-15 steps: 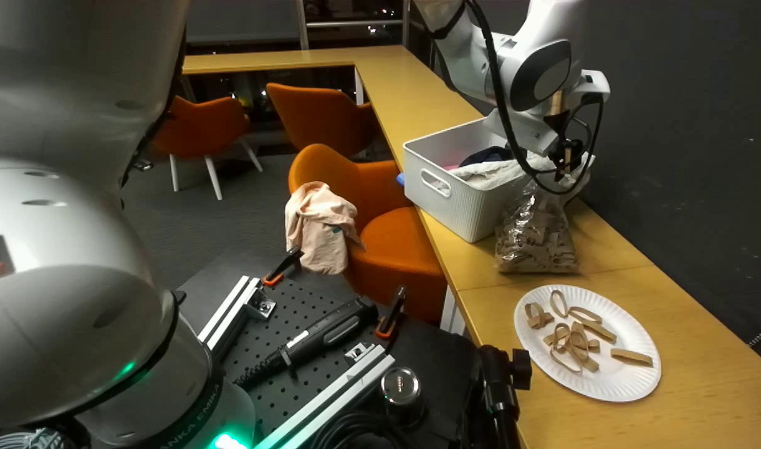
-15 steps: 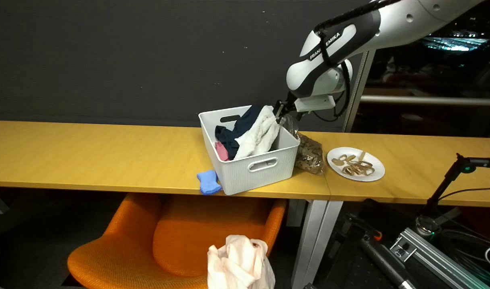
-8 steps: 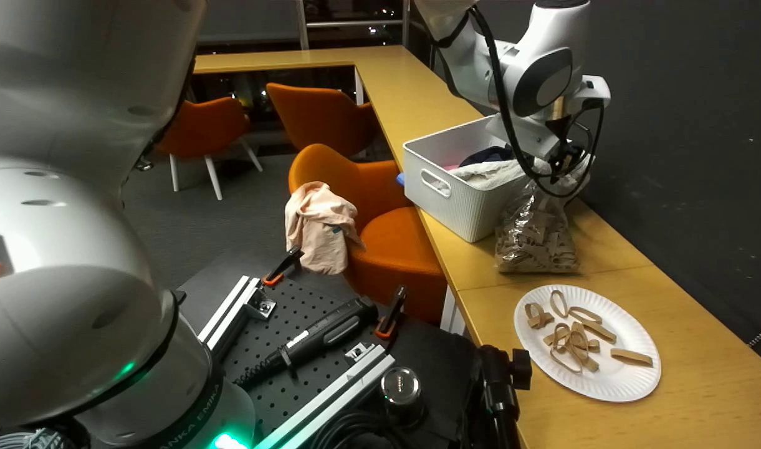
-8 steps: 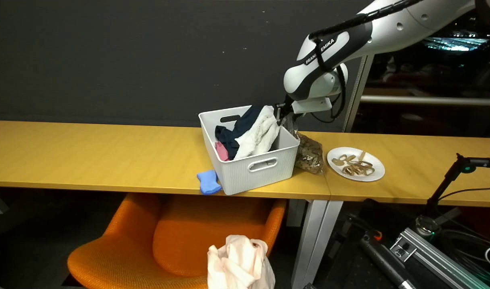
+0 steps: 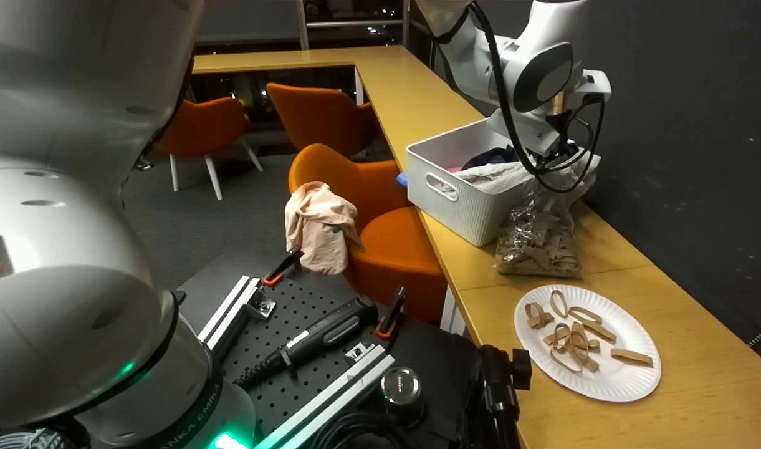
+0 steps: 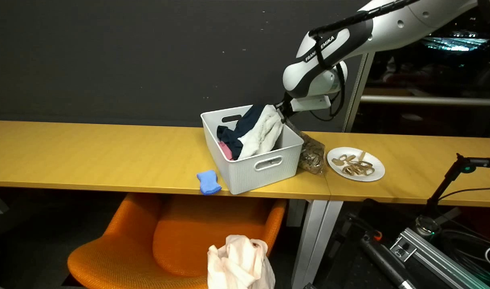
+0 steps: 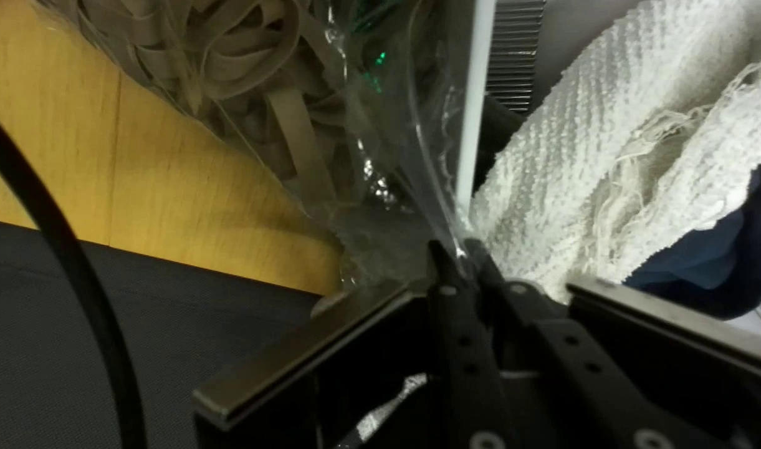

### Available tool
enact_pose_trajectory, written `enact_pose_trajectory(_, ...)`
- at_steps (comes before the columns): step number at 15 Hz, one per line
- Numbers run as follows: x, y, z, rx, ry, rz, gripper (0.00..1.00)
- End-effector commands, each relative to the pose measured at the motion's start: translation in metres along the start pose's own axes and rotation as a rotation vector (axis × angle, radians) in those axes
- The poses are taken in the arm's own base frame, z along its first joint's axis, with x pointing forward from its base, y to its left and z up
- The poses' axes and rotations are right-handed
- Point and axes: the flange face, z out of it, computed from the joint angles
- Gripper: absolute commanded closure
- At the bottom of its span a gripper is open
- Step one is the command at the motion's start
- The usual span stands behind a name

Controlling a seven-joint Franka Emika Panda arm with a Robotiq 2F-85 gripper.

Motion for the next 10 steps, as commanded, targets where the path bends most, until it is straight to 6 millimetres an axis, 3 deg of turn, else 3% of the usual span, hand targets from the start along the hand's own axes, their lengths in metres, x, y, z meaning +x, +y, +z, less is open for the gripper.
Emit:
enact_pose_trajectory(1,0.003,0.007,-0.011,0.014,0.019,0.021,1.00)
enact_pose_trajectory(10,0.007,0.017,-0.040,0.081,0.042,0.019,0.99)
